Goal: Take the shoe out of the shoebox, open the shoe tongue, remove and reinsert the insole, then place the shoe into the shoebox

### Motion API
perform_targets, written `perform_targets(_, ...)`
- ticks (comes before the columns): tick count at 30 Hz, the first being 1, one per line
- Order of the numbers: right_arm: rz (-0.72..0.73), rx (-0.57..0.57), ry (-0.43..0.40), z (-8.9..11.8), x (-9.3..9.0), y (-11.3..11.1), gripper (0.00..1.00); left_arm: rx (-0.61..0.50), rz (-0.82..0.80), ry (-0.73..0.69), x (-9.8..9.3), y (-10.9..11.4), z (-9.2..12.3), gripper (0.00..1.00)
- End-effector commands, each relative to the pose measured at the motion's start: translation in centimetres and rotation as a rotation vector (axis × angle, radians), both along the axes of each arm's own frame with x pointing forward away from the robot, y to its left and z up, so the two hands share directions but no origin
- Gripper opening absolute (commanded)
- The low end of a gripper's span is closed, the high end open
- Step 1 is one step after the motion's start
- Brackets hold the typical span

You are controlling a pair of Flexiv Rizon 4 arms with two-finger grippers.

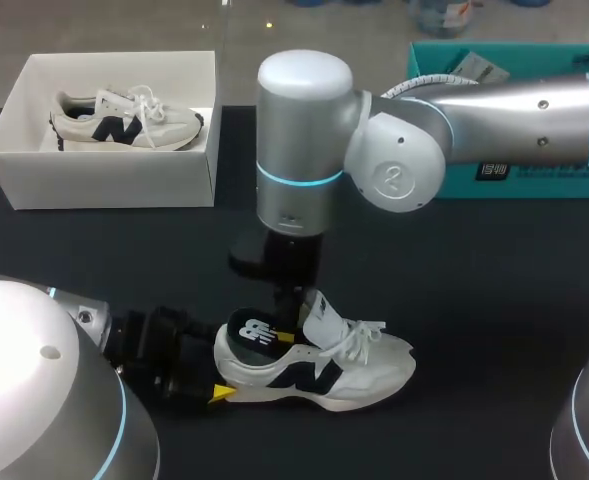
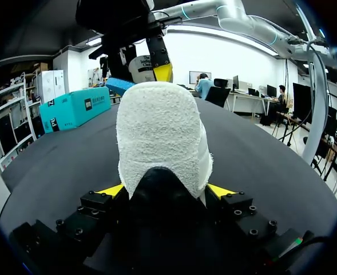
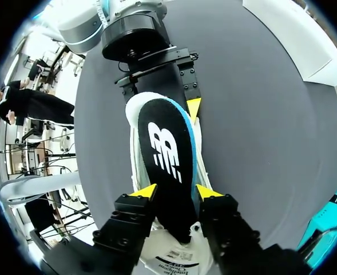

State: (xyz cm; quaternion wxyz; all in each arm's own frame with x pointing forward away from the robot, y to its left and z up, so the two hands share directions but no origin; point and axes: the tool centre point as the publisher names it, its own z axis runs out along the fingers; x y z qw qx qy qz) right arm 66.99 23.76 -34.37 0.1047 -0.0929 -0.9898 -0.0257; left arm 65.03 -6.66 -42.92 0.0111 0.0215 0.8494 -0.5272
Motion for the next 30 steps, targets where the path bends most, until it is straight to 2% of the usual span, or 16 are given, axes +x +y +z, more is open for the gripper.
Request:
perform_targets(1, 0.004, 0.016, 0.012, -1.0, 0.2, 0.1, 0.38, 0.002, 0.0, 0.0, 0.1, 0.1, -0.6, 0.0)
perform_targets(12, 0.019, 0.041, 0.02, -1.7, 0.5, 1.0, 0.35, 0.002, 0.0, 0.0, 0.1, 0.1, -0.6, 0.0)
perform_targets(18, 0.012, 0.036, 0.011, -1.3, 0.5, 0.8, 0.33, 0.002, 0.0, 0.0, 0.1, 0.1, -0.6, 0.0)
perform_targets(30, 0.025, 0.029, 0.002, -0.6, 1.0, 1.3, 0.38, 0.002, 0.0, 0.0, 0.1, 0.1, -0.6, 0.0)
